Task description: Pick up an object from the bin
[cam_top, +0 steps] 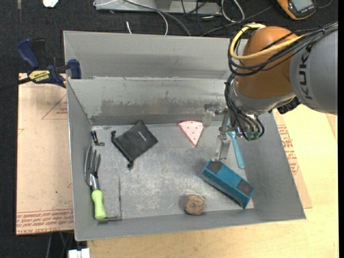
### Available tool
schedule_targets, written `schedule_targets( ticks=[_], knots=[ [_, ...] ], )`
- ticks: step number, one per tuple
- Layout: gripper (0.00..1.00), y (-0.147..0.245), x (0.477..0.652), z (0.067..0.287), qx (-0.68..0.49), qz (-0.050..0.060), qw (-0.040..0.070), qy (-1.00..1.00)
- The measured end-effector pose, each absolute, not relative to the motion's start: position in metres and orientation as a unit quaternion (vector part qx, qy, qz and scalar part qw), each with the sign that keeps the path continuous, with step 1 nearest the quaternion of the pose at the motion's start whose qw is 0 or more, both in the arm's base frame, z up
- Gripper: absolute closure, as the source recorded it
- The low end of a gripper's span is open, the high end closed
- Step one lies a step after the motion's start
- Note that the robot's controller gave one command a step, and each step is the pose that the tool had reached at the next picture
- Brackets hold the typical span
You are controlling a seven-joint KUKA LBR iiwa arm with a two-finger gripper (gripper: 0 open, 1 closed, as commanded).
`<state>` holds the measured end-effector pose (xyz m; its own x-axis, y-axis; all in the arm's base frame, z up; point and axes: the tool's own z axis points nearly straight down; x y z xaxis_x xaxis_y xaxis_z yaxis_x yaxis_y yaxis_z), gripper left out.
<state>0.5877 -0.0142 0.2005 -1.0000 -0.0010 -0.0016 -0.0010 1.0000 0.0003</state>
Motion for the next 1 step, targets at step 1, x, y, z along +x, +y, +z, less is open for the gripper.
schedule_targets(
  ticks=[1],
  knots=[
    [0.0,-0.0142,0.5877,0.2004,0.0,0.0,0.001,1.0]
  ],
)
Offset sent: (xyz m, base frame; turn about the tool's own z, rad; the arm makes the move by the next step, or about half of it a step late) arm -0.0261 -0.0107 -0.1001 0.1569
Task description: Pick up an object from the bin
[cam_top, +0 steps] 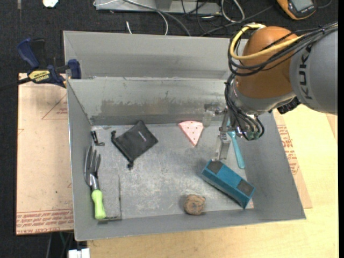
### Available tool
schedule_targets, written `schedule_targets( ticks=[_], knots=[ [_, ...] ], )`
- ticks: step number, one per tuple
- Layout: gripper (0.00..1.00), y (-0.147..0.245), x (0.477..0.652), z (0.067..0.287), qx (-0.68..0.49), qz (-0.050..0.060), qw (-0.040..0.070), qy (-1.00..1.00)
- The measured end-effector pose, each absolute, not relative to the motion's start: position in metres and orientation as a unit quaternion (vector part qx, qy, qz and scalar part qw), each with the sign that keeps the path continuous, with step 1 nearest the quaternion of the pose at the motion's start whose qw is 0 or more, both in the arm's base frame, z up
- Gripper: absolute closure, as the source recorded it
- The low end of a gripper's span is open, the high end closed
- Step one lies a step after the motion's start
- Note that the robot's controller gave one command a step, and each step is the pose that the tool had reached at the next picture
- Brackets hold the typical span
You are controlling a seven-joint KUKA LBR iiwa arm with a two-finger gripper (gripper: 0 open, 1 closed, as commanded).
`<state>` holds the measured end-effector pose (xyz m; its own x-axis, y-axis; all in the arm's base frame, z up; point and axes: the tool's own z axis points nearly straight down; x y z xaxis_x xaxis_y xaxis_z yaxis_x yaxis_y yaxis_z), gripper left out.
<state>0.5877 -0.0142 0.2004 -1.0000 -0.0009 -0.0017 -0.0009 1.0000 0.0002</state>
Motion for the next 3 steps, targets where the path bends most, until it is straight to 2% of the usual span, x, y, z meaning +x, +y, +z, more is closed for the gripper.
schedule_targets(
  ticks=[1,2,3],
  knots=[
    [0.0,-0.02,0.574,0.145,0.044,0.001,0.003,0.999],
    [0.0,-0.065,0.544,0.135,0.084,0.002,0.004,0.996],
    [0.0,-0.071,0.522,0.109,0.105,0.002,0.004,0.994]
  ],
)
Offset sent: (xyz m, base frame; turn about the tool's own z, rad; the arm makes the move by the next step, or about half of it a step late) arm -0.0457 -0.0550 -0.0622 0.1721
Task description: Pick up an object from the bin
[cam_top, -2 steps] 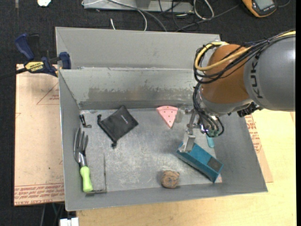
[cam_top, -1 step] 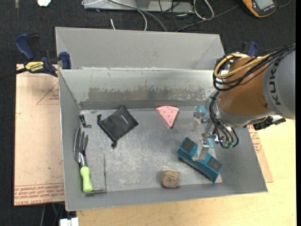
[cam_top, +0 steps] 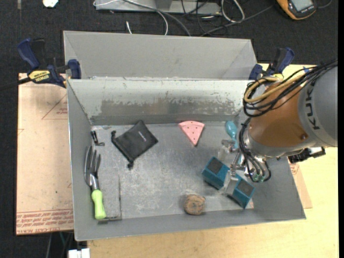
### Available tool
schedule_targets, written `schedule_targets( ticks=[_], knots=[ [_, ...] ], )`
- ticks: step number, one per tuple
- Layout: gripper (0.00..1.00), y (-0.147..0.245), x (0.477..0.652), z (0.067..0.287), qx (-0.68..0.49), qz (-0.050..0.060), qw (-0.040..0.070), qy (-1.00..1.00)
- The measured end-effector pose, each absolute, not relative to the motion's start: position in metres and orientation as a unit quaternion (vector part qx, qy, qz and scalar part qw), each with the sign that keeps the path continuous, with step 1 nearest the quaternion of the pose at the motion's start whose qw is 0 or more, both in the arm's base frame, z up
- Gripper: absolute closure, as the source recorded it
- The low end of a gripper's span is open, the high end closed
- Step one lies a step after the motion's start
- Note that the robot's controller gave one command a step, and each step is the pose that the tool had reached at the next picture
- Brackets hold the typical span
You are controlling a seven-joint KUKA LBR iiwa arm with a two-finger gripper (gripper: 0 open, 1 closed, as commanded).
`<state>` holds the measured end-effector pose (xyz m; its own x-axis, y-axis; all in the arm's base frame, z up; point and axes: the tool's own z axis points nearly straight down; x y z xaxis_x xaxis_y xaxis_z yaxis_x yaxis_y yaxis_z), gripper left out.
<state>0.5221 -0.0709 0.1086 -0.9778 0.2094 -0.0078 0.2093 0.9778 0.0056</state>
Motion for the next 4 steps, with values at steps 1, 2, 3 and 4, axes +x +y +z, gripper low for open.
schedule_targets(
  ticks=[1,2,3,4],
  knots=[
    [1.0,-0.081,0.518,0.1,0.024,0.0,0.009,1.0],
    [1.0,-0.081,0.518,0.1,0.024,0.0,0.009,1.0],
    [1.0,-0.081,0.518,0.1,0.024,0.0,0.009,1.0],
    [1.0,-0.091,0.506,0.106,0.002,0.0,0.007,1.0]
  ],
)
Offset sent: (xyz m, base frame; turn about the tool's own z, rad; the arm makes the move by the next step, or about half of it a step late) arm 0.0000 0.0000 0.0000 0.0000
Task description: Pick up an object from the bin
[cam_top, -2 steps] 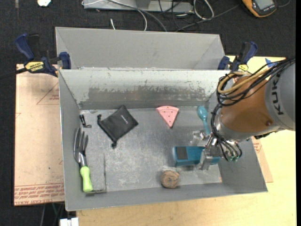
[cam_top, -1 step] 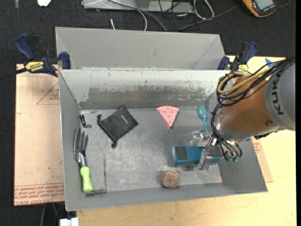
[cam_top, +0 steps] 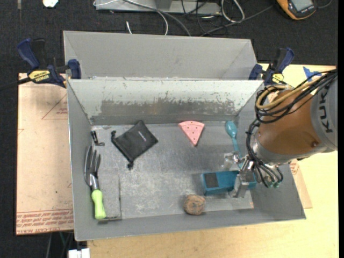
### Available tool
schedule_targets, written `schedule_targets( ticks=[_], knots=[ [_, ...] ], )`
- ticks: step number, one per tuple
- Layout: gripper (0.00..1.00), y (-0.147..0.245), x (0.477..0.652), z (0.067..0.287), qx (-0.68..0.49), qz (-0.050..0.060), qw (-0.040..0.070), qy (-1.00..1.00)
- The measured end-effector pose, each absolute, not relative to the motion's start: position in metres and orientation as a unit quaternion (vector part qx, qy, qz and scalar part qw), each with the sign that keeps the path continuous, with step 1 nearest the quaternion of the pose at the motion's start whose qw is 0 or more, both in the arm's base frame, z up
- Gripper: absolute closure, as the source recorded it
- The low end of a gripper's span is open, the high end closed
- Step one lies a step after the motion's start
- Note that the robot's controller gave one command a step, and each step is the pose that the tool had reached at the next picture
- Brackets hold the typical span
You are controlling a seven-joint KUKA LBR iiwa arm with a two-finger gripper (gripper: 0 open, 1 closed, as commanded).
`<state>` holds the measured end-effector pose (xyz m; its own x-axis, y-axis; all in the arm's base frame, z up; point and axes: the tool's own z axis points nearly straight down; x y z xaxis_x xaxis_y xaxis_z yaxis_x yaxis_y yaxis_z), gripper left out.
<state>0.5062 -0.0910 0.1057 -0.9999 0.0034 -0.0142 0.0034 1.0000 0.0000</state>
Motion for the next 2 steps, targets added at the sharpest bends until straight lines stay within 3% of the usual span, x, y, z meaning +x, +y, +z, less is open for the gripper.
schedule_targets(
  ticks=[1,2],
  knots=[
    [1.0,-0.091,0.506,0.106,0.002,0.0,0.007,1.0],
    [1.0,-0.091,0.51,0.192,0.009,0.001,0.004,1.0]
  ],
)
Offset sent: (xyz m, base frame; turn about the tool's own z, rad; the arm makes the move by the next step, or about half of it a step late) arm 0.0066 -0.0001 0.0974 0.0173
